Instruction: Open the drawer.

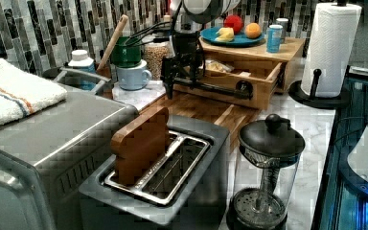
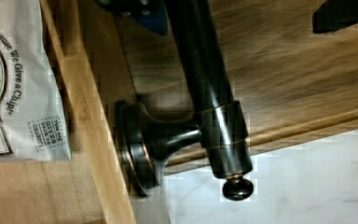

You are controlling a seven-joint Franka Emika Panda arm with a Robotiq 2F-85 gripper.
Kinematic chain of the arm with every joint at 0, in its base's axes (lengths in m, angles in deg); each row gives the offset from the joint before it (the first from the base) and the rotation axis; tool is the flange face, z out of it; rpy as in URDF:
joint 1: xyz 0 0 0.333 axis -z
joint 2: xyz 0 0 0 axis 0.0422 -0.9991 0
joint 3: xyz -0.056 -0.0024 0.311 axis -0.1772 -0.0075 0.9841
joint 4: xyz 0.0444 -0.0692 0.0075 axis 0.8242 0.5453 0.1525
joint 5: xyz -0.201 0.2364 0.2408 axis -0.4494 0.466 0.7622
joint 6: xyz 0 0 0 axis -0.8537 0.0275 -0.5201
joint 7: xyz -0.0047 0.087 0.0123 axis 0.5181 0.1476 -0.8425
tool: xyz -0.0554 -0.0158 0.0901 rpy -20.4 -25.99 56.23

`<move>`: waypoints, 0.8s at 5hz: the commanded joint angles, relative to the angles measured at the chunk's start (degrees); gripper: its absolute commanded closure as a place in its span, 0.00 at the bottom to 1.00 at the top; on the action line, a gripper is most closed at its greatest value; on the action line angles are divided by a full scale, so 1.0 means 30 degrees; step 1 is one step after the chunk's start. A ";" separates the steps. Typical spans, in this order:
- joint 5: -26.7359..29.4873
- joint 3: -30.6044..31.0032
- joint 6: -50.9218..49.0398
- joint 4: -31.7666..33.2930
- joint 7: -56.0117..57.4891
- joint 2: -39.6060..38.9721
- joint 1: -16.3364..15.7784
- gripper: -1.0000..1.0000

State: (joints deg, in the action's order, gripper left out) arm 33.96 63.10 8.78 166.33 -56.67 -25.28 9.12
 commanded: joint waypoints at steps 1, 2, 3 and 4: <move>0.0388 0.1766 -0.0830 0.0438 -0.2221 0.0353 -0.2525 0.00; -0.0290 0.1527 -0.0537 0.0627 -0.2890 0.0535 -0.2839 0.00; -0.0296 0.1543 -0.0535 0.0624 -0.2893 0.0535 -0.2823 0.00; -0.0341 0.1635 -0.0539 0.0627 -0.2926 0.0533 -0.2727 0.00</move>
State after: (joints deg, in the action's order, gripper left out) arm 32.28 63.73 7.49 166.67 -61.22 -24.75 6.97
